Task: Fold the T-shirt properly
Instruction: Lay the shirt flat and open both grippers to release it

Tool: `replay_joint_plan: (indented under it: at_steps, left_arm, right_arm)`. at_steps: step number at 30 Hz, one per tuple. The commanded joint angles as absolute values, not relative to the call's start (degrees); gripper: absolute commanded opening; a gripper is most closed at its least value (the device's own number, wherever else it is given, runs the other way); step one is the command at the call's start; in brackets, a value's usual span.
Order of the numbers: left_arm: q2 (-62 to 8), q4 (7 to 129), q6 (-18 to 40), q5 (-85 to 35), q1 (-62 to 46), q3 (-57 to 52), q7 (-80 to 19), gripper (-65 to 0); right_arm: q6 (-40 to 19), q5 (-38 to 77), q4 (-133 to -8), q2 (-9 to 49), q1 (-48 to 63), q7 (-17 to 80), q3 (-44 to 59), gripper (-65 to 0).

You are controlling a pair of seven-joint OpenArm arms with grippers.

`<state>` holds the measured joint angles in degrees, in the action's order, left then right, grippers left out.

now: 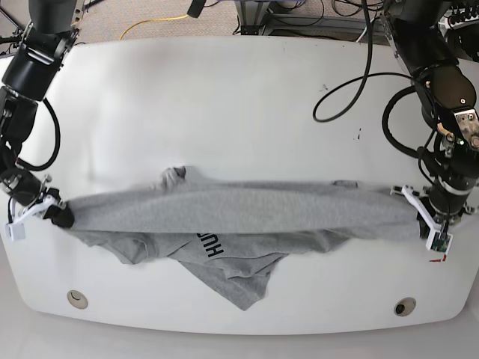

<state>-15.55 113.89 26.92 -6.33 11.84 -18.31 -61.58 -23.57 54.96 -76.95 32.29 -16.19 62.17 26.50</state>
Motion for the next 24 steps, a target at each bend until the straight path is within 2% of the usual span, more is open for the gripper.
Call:
replay_joint_plan:
  at_steps: [1, 6, 14, 24]
  left_arm:
    - [-14.46, 115.12, 27.21, -5.67, 9.01, -19.74, -60.00, -65.0]
    - [-11.91, 115.21, 27.74, -5.58, 0.13, -24.22, -60.00, -65.0]
    - [-9.80, 115.21, 27.74, -5.67, -11.12, -25.27, -60.00, -65.0]
    - [-9.80, 114.95, 27.74, -5.67, -18.59, -30.73, -59.82, -65.0]
  right_arm:
    - [-25.45, 58.77, -78.02, 33.63, -13.93, 60.79, 26.95, -65.0]
    - [-26.07, 64.66, -78.02, 33.63, -4.62, 60.79, 29.85, -65.0]
    - [-26.07, 65.63, -78.11, 33.45, 4.97, 60.79, 31.96, -65.0]
    - [-26.07, 65.54, -82.24, 30.02, 15.34, 60.79, 37.41, -65.0]
